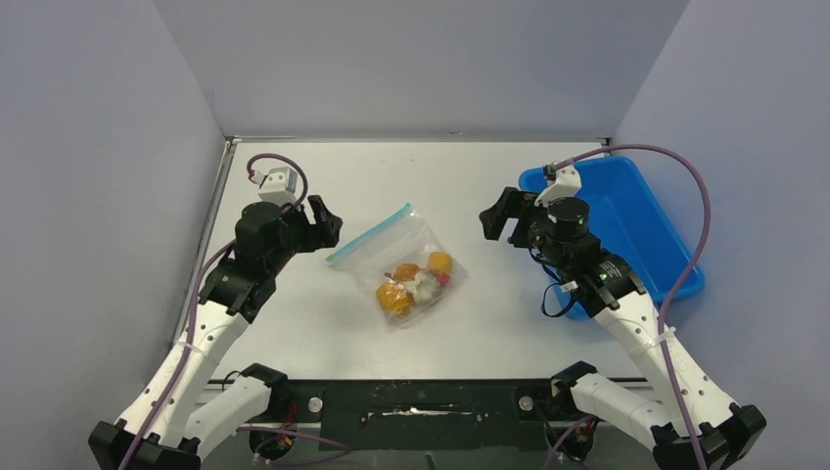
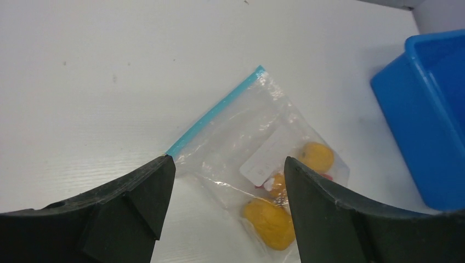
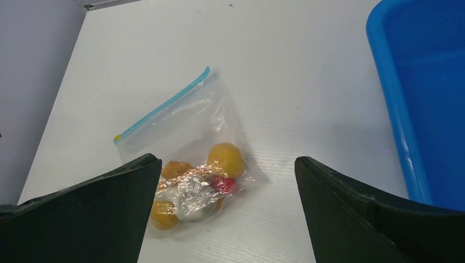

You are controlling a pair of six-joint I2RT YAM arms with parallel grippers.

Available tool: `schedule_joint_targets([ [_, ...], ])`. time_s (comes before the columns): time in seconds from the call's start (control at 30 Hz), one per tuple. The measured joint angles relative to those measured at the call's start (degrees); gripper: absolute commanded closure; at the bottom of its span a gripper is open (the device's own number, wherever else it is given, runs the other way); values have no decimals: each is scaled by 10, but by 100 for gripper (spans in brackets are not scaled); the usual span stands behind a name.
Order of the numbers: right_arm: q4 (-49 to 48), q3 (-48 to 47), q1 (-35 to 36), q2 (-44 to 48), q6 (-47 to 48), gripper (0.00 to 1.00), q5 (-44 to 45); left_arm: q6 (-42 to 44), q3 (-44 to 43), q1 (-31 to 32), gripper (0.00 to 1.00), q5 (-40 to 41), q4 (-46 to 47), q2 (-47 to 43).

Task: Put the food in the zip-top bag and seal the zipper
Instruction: Place the zipper food storage bag at the center of the board, then reset both arms

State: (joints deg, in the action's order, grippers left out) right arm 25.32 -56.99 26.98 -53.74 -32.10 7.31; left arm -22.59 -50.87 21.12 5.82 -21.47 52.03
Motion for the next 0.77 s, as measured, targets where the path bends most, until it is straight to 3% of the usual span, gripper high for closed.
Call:
schedule_joint_targets([
  [0.37,0,0,0,56,-8,2,12,-57,-9,0,27,-102,34,-63],
  [0.77,-4,0,0,68,-17,2,11,-62,-9,0,26,-136,59,-73],
])
